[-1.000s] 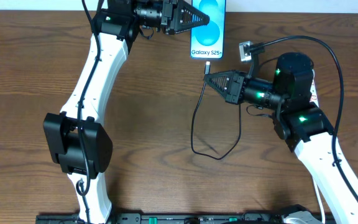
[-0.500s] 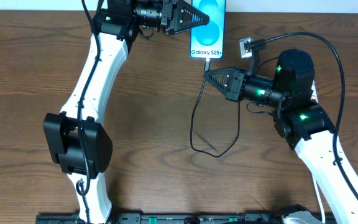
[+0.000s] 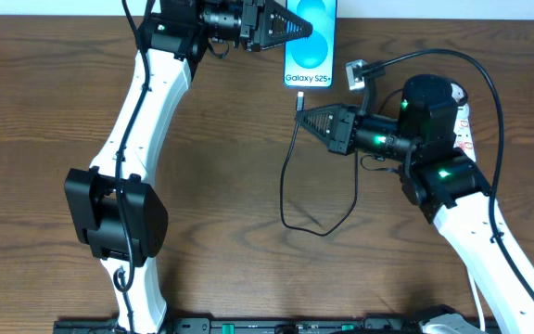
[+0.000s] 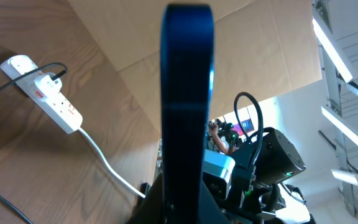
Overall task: Plug charger to phone and switch on socket
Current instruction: 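Align the plug under the phone's port and push it upward, then press the plug further into the port with the right gripper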
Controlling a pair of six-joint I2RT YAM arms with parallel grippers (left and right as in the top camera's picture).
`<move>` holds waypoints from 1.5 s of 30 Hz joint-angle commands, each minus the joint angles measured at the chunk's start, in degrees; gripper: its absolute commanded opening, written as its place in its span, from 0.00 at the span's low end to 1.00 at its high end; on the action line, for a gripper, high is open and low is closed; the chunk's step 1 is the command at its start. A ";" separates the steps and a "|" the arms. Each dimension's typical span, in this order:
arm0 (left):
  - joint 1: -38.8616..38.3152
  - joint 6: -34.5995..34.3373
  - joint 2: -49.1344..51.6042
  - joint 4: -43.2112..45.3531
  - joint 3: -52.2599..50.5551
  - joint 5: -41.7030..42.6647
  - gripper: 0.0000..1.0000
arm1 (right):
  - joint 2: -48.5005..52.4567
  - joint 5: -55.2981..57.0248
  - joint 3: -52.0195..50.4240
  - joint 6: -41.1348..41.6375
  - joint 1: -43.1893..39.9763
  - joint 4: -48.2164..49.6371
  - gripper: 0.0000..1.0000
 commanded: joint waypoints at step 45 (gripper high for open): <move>0.26 2.45 -2.03 0.50 0.55 0.70 0.07 | 0.07 -2.60 1.86 0.52 -2.19 -0.74 0.01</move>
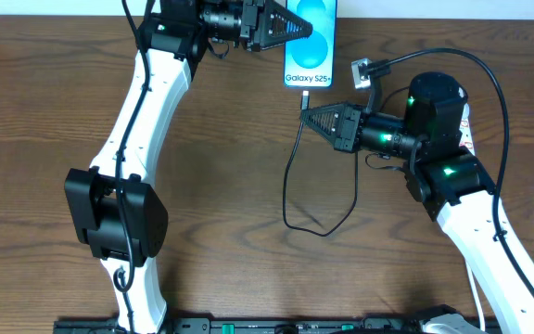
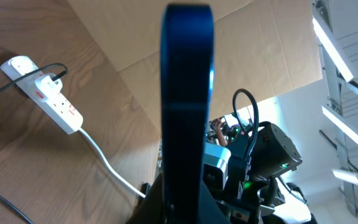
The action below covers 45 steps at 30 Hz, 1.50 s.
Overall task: Plug charger to phone and switch on socket
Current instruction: 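Press the plug further into the port with the right gripper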
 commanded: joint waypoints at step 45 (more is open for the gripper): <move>0.24 2.25 -1.99 0.48 0.55 0.79 0.07 | 0.02 1.77 1.90 -1.03 -0.31 -0.07 0.02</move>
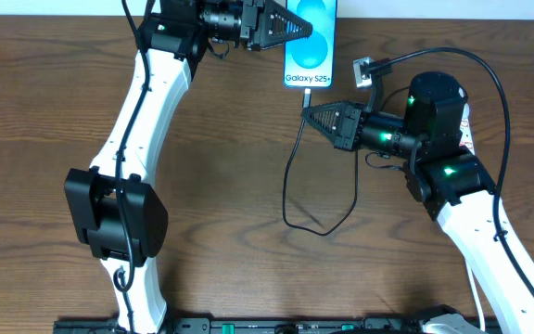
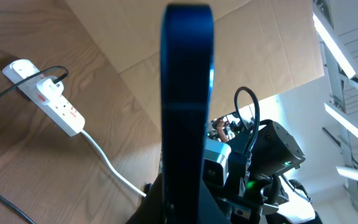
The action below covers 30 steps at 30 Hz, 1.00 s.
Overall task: Plug charger to phone and switch on socket
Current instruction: 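Press the plug further into the port with the right gripper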
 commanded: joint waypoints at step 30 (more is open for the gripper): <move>0.20 1.20 -1.99 0.46 0.55 0.76 0.07 | 0.00 0.02 1.79 -0.17 -0.20 0.59 0.01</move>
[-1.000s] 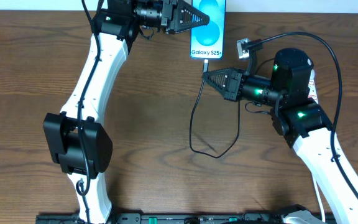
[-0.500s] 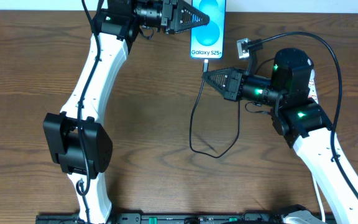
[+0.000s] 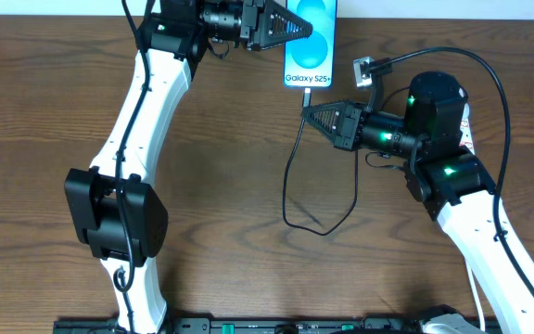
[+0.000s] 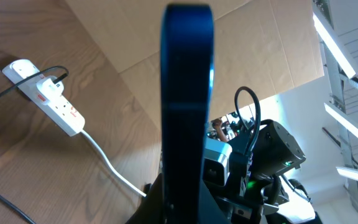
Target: Plug charger to phone and switch on socket
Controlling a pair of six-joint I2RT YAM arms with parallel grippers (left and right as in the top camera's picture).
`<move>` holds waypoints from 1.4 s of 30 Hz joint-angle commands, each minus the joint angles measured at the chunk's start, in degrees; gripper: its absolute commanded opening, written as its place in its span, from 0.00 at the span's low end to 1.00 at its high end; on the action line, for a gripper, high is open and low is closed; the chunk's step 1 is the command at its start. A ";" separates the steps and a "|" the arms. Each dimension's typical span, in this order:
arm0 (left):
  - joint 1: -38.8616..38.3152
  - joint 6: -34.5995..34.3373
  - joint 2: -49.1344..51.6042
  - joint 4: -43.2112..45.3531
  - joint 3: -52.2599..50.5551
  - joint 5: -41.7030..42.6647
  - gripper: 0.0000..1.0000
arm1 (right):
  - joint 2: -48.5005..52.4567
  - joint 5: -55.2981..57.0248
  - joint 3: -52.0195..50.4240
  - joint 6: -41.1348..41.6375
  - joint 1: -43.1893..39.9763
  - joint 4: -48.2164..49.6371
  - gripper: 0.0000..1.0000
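Observation:
The phone [image 3: 309, 42], its blue screen reading Galaxy S25+, is held at the far edge of the table, with my left gripper [image 3: 284, 28] shut on it. In the left wrist view the phone [image 4: 187, 93] shows edge-on as a dark blue bar. My right gripper [image 3: 310, 115] is shut on the charger plug [image 3: 305, 96], whose tip sits right at the phone's bottom edge. Whether the tip is inside the port cannot be told. The black cable [image 3: 318, 221] loops down over the table. The white power strip [image 4: 44, 93] lies on the wood with the cable plugged in.
In the overhead view the power strip [image 3: 468, 121] is mostly hidden under the right arm, at the right side of the table. The left arm's base [image 3: 114, 218] stands at the left. Brown cardboard [image 4: 253, 43] backs the table.
My left gripper held the phone at the far edge throughout. At first my right gripper held the plug a little below and left of the phone's bottom edge. Then it was higher and further right, and later the plug tip was at the phone's edge, where it stays.

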 commanded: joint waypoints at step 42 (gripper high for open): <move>0.20 4.59 -1.81 -2.60 0.52 1.01 0.07 | 0.04 4.04 4.24 -1.86 1.88 -5.46 0.01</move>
